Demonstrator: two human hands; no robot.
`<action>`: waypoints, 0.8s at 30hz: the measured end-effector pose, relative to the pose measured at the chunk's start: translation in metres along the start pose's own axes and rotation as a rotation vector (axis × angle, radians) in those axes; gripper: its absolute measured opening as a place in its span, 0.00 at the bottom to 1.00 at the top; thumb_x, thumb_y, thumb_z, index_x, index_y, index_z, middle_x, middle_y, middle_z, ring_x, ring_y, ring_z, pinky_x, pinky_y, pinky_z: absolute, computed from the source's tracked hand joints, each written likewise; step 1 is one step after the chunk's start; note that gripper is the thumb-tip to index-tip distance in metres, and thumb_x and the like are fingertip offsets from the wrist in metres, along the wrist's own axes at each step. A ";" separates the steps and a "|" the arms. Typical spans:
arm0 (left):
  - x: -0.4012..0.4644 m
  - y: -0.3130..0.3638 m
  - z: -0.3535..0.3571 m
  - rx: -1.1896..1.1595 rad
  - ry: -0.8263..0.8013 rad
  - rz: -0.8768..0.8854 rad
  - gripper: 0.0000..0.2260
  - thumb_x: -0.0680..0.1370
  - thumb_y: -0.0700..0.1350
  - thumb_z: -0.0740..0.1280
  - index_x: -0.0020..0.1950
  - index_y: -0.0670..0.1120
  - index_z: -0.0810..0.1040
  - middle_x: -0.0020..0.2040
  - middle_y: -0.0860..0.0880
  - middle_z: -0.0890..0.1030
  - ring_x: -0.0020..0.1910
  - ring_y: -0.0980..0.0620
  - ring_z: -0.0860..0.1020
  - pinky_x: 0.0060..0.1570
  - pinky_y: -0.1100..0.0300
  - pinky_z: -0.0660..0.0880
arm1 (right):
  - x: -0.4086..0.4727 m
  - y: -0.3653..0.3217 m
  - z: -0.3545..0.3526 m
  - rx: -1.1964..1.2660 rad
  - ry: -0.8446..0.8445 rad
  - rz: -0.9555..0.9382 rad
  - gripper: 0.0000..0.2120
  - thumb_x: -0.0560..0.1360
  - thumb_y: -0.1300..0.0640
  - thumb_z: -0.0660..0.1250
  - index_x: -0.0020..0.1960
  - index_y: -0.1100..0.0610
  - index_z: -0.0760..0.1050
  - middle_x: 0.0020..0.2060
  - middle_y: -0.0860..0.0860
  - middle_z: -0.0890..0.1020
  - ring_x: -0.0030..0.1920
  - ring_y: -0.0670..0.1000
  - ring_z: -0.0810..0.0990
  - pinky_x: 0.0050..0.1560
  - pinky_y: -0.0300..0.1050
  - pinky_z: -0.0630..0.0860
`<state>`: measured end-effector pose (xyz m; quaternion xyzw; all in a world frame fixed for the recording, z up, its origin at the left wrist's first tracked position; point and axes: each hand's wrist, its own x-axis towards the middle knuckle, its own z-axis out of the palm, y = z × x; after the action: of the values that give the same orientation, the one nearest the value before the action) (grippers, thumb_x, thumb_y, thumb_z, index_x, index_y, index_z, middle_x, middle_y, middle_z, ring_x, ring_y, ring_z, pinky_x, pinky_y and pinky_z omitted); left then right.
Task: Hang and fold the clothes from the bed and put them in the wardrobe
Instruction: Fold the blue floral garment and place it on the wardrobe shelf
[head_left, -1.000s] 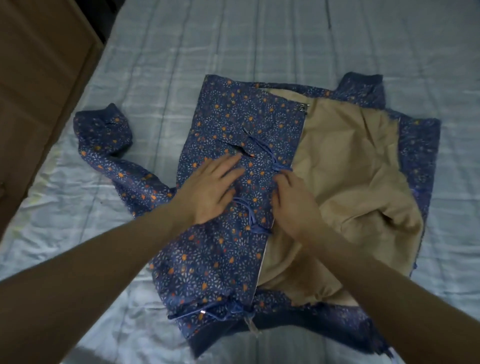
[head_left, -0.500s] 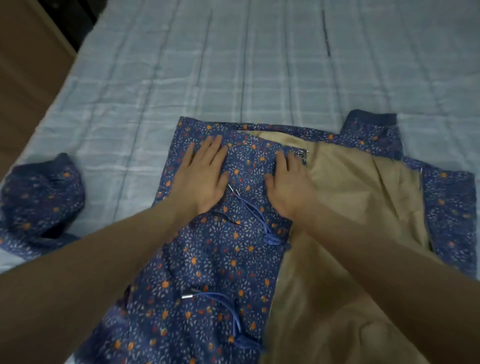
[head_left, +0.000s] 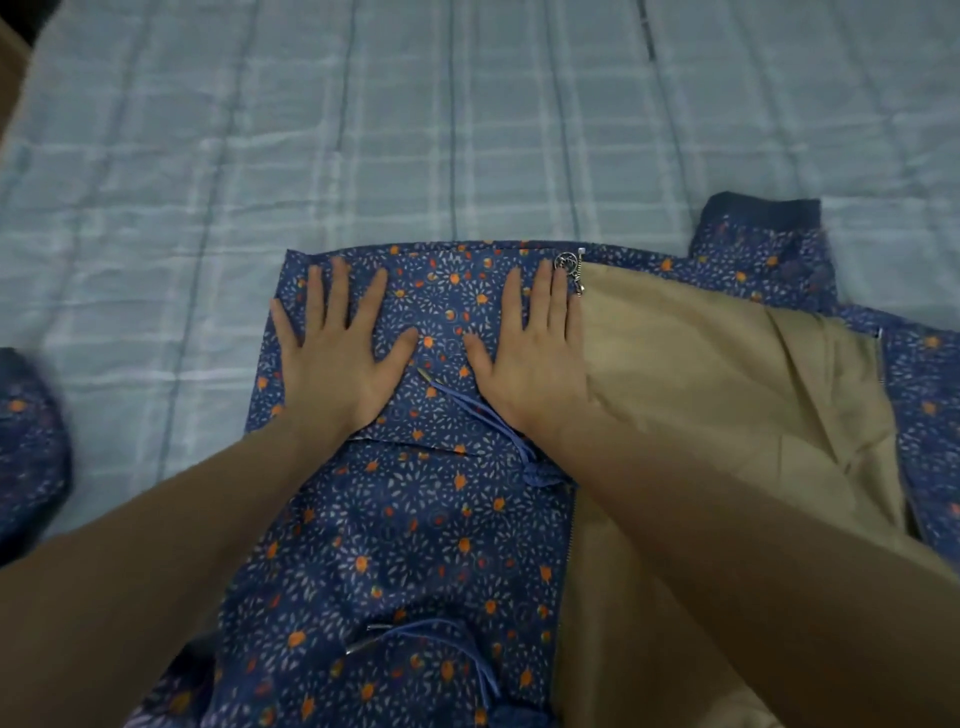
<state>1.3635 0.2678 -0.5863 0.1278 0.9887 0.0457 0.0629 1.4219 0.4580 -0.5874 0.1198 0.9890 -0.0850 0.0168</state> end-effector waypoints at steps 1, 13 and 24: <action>0.002 0.000 0.001 0.001 0.010 -0.009 0.32 0.77 0.70 0.44 0.78 0.61 0.40 0.79 0.50 0.37 0.77 0.49 0.35 0.71 0.40 0.32 | 0.003 0.000 0.001 -0.013 -0.002 -0.004 0.39 0.78 0.35 0.46 0.79 0.60 0.45 0.77 0.64 0.46 0.77 0.62 0.44 0.76 0.58 0.42; 0.026 -0.001 -0.019 0.090 -0.207 -0.001 0.31 0.79 0.67 0.43 0.79 0.58 0.39 0.79 0.47 0.36 0.77 0.47 0.37 0.73 0.39 0.35 | 0.013 0.012 -0.029 0.055 -0.188 -0.107 0.39 0.79 0.36 0.49 0.79 0.57 0.39 0.77 0.61 0.39 0.77 0.59 0.37 0.76 0.58 0.40; -0.099 0.134 -0.047 0.153 -0.029 1.150 0.47 0.62 0.37 0.72 0.77 0.54 0.56 0.80 0.46 0.52 0.78 0.44 0.51 0.74 0.43 0.51 | -0.200 0.195 -0.105 0.110 0.136 0.110 0.22 0.71 0.55 0.57 0.64 0.55 0.71 0.66 0.56 0.71 0.63 0.58 0.69 0.61 0.55 0.67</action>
<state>1.4853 0.3678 -0.5141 0.6491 0.7600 -0.0010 0.0323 1.6616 0.6156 -0.5056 0.1800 0.9737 -0.1300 -0.0521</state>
